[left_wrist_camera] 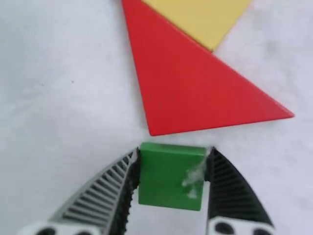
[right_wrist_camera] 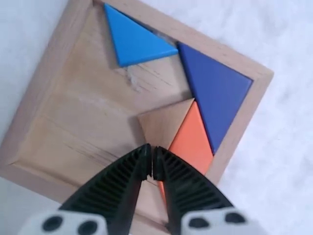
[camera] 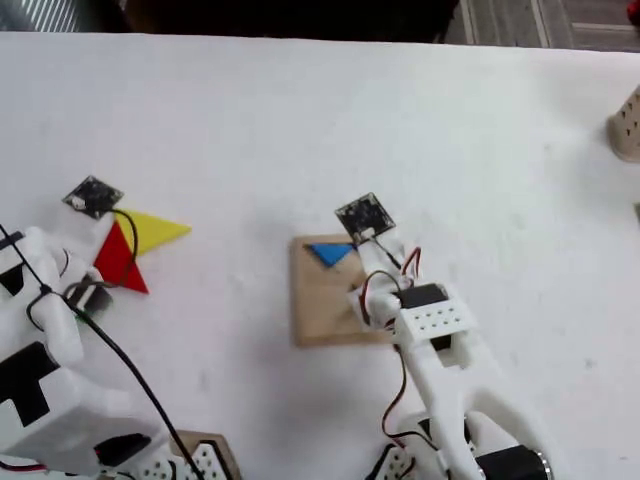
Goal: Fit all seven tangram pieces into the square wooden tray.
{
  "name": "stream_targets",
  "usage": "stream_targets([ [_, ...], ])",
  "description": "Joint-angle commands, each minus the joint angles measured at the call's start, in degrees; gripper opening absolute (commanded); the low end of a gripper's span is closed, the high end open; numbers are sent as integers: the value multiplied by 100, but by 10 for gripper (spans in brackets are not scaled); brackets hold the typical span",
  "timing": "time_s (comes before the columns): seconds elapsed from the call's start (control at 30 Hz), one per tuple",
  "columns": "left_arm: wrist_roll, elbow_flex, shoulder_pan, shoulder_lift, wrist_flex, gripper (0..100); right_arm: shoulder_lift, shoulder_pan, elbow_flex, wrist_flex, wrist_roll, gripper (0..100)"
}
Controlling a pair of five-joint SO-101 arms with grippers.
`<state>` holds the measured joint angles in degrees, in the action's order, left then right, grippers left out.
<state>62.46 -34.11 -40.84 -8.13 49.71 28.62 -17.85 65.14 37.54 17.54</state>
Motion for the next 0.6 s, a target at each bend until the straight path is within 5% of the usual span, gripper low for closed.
stream_targets([
  [0.0, -88, -255, -127, -31, -132, 166, 40, 66, -141, -40, 97, 19],
  [0.57, -1618, 2840, 268, -40, 3763, 169, 48, 321, -176, -22, 97, 19],
])
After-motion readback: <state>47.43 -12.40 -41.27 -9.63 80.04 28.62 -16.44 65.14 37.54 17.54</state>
